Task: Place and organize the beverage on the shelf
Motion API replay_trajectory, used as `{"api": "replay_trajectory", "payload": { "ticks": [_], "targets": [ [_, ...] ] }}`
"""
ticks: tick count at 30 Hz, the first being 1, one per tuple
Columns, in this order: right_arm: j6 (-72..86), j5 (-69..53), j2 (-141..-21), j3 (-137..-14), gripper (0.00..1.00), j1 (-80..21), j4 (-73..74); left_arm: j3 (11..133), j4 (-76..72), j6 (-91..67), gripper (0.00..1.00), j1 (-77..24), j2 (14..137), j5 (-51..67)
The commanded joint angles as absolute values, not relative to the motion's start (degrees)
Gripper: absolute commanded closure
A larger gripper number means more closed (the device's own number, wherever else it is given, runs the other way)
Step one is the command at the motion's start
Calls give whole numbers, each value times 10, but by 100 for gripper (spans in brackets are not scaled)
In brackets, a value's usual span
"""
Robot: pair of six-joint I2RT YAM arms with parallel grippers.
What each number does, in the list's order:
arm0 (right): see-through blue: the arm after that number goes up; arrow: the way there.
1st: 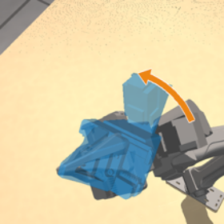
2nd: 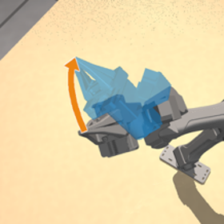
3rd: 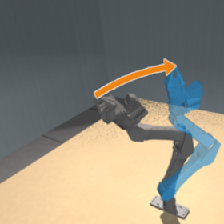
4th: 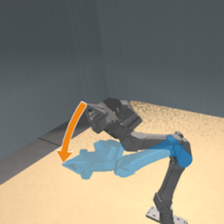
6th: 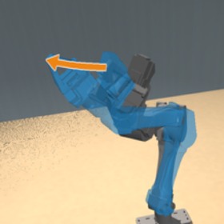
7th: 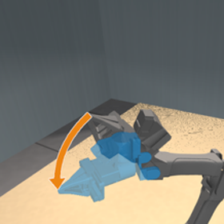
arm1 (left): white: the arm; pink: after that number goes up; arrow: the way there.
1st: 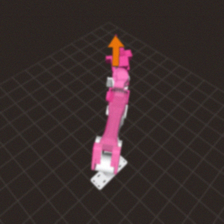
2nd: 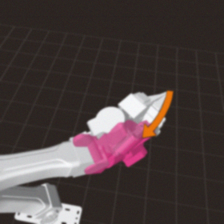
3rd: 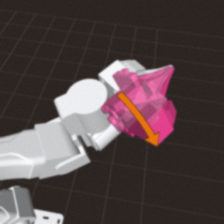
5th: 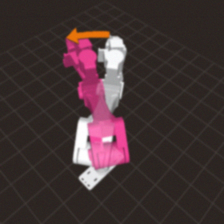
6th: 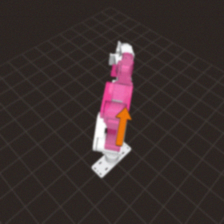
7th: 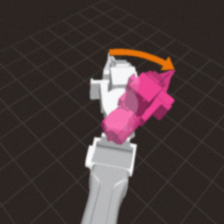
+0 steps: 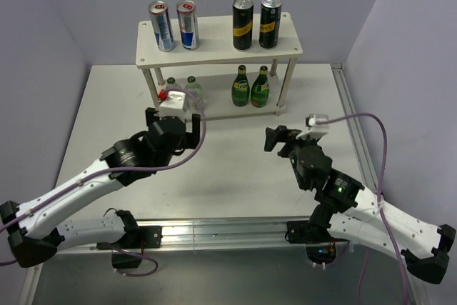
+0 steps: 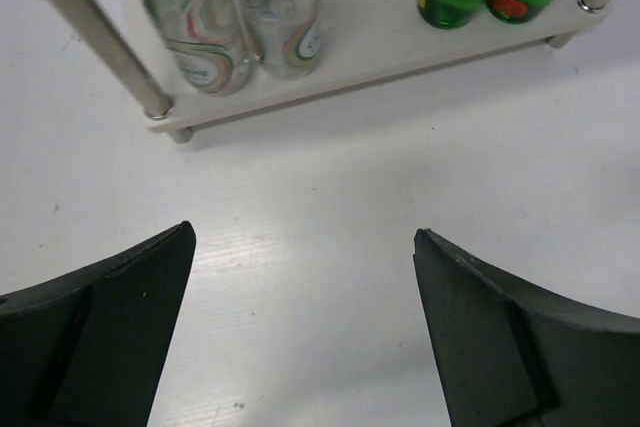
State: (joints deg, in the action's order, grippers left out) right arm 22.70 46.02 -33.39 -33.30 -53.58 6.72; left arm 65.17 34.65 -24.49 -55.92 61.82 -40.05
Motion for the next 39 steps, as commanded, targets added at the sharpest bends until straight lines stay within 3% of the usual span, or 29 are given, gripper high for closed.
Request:
{"api": "replay_trajectory", "payload": {
  "ticks": [1, 7, 12, 39],
  "targets": [
    [239, 422, -382, -484, 0, -533, 132, 687, 424, -315, 1, -558, 539, -431],
    [211, 419, -441, -719, 0, -534, 284, 747, 409, -280, 1, -558, 471, -438],
    [207, 423, -463, -813, 0, -534, 368, 731, 371, -239, 1, -558, 456, -443],
    [185, 416, -446, -809, 0, -534, 358, 706, 373, -244, 1, -558, 471, -457]
  ]
}}
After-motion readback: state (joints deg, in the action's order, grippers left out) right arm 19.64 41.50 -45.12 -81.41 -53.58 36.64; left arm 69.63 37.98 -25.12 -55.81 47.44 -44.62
